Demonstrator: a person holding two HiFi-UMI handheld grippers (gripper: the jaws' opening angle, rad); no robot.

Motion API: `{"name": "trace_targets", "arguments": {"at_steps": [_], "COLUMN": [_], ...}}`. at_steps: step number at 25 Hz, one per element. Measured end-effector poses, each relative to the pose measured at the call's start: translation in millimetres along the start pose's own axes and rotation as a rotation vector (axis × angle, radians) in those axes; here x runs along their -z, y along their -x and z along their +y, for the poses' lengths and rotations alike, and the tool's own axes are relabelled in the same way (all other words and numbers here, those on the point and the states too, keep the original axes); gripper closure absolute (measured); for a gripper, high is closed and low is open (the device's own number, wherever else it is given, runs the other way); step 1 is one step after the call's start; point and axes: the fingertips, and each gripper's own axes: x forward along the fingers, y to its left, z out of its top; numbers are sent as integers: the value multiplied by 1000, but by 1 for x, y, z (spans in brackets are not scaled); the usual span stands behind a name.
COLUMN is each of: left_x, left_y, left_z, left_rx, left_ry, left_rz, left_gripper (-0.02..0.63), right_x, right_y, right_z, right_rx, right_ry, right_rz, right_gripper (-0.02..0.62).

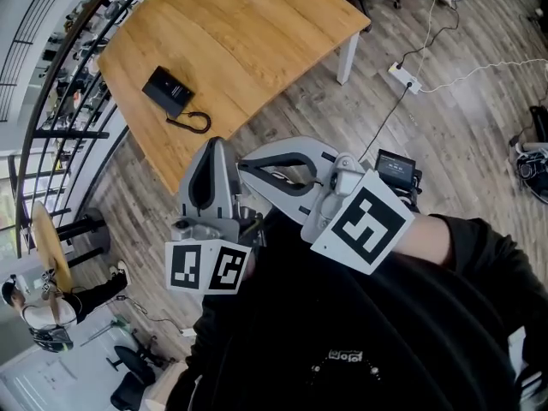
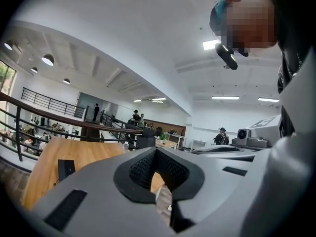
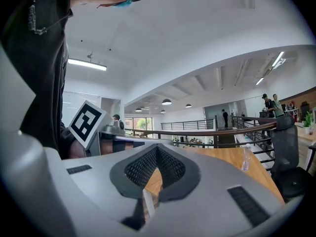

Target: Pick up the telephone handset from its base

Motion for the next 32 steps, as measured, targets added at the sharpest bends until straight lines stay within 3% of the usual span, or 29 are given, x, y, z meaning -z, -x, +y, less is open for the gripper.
{"name": "trace_targets", "arguments": {"at_steps": [10, 32], "left_x": [-18, -42], "left_y": [-10, -1], "left_z": [80, 249], "left_rx": [-17, 17], "left_ry": [36, 100], "left_rz": [0, -27], "left_gripper": [601, 601], "right_x": [-7, -14], "right_y": [-82, -254], "right_z": [-5, 6], "right_rx": [-38, -23], "right_ry": [-1, 36], "right_rz": [40, 115], "right_gripper": [578, 578]}}
